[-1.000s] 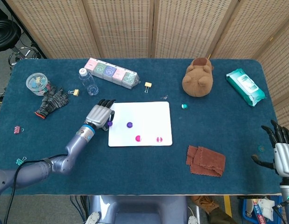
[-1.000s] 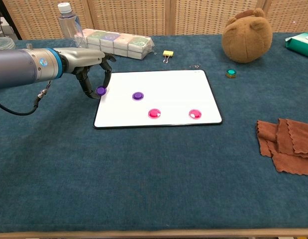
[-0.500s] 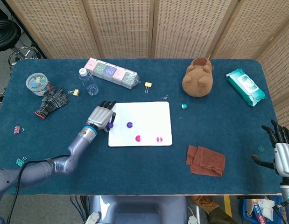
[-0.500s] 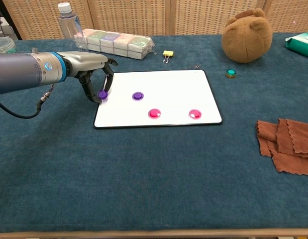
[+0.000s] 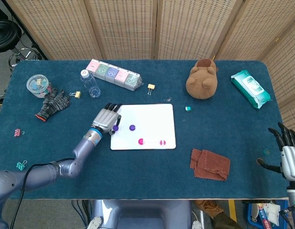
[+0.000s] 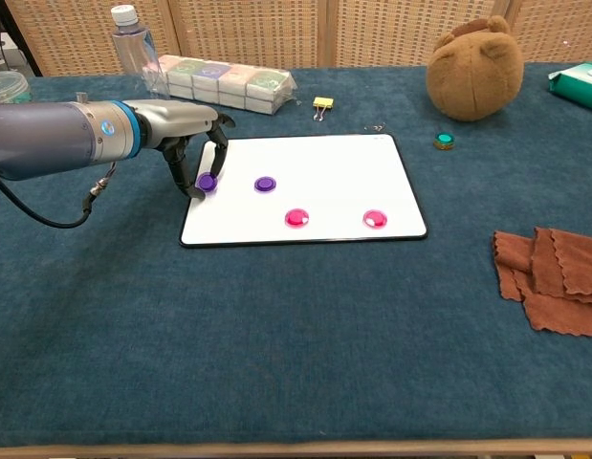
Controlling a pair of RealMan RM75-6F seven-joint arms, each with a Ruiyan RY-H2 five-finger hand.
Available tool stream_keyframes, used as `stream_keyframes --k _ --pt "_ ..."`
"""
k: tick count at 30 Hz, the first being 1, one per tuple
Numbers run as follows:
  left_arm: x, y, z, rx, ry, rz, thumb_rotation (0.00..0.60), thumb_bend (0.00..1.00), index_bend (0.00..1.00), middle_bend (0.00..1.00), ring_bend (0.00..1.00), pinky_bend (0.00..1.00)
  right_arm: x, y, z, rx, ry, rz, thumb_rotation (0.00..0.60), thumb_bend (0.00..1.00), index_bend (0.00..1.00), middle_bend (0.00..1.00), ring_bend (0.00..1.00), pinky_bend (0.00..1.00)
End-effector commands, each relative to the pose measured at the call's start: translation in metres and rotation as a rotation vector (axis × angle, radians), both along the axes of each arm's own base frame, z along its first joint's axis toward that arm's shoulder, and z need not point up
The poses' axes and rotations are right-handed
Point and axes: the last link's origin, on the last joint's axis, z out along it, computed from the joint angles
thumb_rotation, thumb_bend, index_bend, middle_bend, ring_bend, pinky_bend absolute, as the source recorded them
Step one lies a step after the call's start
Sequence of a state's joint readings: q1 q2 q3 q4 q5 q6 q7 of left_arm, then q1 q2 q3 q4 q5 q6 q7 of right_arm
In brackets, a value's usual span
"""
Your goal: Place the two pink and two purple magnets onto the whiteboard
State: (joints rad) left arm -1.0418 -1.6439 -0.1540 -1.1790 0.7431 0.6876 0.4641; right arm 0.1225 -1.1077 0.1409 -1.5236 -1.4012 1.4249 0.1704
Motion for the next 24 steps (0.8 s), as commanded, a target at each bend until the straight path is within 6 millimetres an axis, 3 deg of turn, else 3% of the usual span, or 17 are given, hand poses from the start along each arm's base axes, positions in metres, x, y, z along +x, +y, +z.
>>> stream_keyframes --k 1,8,16,21,24 --pt "-0.001 0.000 0.001 0.005 0.019 -0.001 0.600 0.24 0.49 0.00 0.00 0.00 0.000 0.000 0.001 -0.002 0.000 -0.001 0.600 0.00 0.14 0.00 0.00 0.00" --pt "-0.005 0.000 0.003 0.017 0.034 0.016 0.600 0.24 0.45 0.00 0.00 0.00 0.000 0.000 0.002 -0.004 -0.002 0.000 0.600 0.00 0.14 0.00 0.00 0.00" --pt "-0.004 -0.002 0.014 0.006 -0.014 0.030 0.600 0.24 0.20 0.00 0.00 0.00 -0.001 0.000 0.002 -0.005 -0.002 -0.001 0.600 0.00 0.14 0.00 0.00 0.00" --pt "-0.008 -0.010 0.051 0.051 -0.107 0.016 0.600 0.24 0.04 0.00 0.00 0.00 0.001 0.001 0.002 -0.005 0.002 0.006 0.600 0.00 0.14 0.00 0.00 0.00" --pt "-0.013 -0.014 0.067 0.080 -0.137 0.009 0.600 0.23 0.00 0.00 0.00 0.00 0.001 0.001 0.001 -0.004 0.004 0.009 0.600 0.00 0.13 0.00 0.00 0.00"
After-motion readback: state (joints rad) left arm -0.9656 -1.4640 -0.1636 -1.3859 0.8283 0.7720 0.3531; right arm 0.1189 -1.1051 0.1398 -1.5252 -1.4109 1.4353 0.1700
